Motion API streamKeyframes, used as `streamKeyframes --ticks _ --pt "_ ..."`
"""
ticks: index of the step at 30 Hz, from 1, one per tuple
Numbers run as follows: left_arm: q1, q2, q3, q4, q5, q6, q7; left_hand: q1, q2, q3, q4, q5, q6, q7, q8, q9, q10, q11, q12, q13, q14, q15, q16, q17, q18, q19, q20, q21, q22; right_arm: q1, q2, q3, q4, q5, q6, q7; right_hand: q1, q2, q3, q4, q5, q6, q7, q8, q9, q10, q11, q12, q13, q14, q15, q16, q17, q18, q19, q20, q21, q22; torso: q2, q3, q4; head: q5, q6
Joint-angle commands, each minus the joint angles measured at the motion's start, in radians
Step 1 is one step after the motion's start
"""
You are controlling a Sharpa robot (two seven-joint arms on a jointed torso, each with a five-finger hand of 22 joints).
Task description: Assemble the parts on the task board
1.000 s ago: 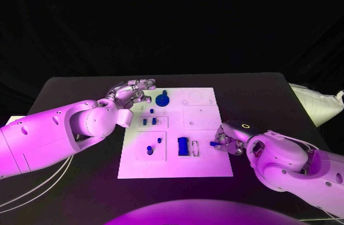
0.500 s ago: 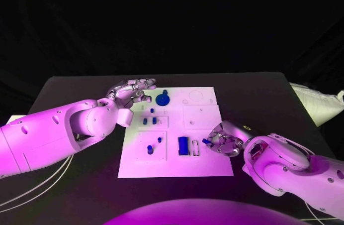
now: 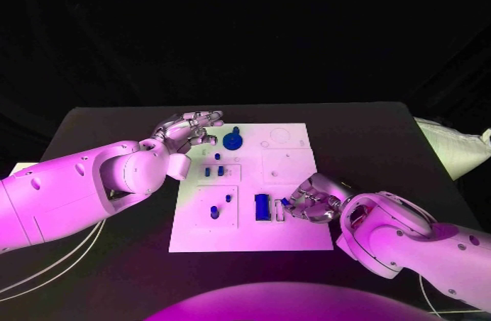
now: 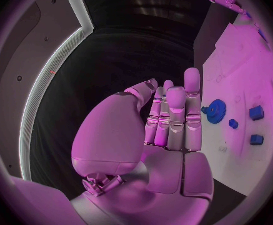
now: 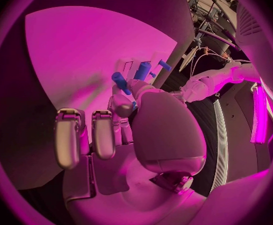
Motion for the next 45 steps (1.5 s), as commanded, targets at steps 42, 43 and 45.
streamKeyframes --ticks 42,43,45 --pt "0.0 0.006 0.001 0.003 -0.018 0.018 -0.014 -0.005 0.011 -0.01 0.001 0.0 -0.008 0.001 0.007 -0.001 -0.011 0.003 0.013 0.003 -0.006 0.007 0.004 -0.007 0.011 0.001 0.004 -0.007 -0.003 0.003 0.064 -0.001 -0.043 -0.021 0.091 -0.017 -0.2 0.052 -0.189 0.01 -0.089 0.037 -0.011 -0.005 0.012 0.023 -0.007 -0.043 -0.023 0.075 -0.01 0.005 0.103 -0.012 0.015 -0.006 0.002 0.1 0.0 0.0002 0.0014 0.002 -0.005" --pt "0.0 0.006 0.001 0.002 -0.018 0.018 -0.014 -0.005 0.011 -0.01 0.001 0.0 -0.008 0.001 0.007 -0.001 -0.011 0.003 0.013 0.003 -0.006 0.007 0.004 -0.007 0.011 0.001 0.004 -0.007 -0.003 0.003 0.064 -0.001 -0.043 -0.021 0.091 -0.017 -0.204 0.054 -0.198 0.011 -0.099 0.038 -0.011 -0.006 0.012 0.023 -0.007 -0.044 -0.023 0.075 -0.01 0.004 0.102 -0.012 0.015 -0.007 0.002 0.101 -0.001 0.0002 0.0013 0.002 -0.005" --pt "0.0 0.006 0.001 0.002 -0.018 0.019 -0.015 -0.005 0.011 -0.01 0.001 0.0 -0.008 0.001 0.007 -0.001 -0.011 0.003 0.013 0.003 -0.006 0.007 0.004 -0.007 0.011 0.001 0.004 -0.007 -0.003 0.003 0.064 -0.001 -0.043 -0.021 0.091 -0.017 -0.208 0.058 -0.214 0.011 -0.112 0.038 -0.012 -0.007 0.012 0.024 -0.007 -0.046 -0.023 0.075 -0.01 0.004 0.102 -0.012 0.015 -0.007 0.002 0.101 -0.001 0.0001 0.0012 0.002 -0.005"
